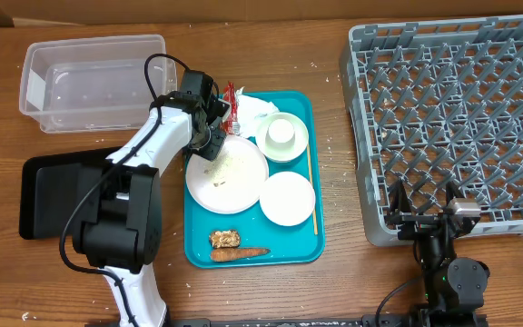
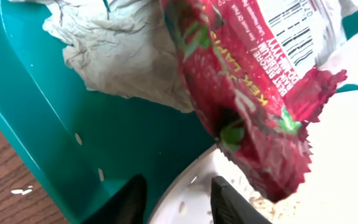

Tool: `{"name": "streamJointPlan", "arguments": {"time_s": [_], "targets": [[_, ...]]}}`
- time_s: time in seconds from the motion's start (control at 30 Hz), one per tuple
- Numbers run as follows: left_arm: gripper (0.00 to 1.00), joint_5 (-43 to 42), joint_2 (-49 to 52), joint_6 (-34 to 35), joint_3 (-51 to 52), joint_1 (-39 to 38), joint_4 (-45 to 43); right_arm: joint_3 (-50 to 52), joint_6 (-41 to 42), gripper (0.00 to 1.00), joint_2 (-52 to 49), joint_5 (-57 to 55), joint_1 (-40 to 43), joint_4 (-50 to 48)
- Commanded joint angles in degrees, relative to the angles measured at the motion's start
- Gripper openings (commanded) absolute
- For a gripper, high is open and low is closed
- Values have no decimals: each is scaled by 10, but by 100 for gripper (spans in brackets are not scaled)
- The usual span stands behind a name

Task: Sort waste into correct bins and load items into the dishwasher
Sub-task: 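Reach the left gripper to the rim of the white rice plate, then grasp the white plate rim with the left gripper and lift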

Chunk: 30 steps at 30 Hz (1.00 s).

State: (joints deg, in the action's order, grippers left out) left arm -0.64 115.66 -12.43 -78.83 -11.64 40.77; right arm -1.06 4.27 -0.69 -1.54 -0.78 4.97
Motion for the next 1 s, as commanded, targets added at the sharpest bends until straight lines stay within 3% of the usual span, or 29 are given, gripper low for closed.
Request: {"name": "streamJointPlan", "arguments": {"time_s": [0.0, 0.73, 0.97], "targets": [[33, -7, 9, -2, -11, 0, 9, 6, -2, 100, 5, -3, 2, -3], [4, -1, 9, 7, -38, 0, 76, 6, -2, 100, 5, -3, 2, -3], [4, 0, 8, 12, -40, 1, 104, 6, -2, 100, 5, -3, 2, -3]]}}
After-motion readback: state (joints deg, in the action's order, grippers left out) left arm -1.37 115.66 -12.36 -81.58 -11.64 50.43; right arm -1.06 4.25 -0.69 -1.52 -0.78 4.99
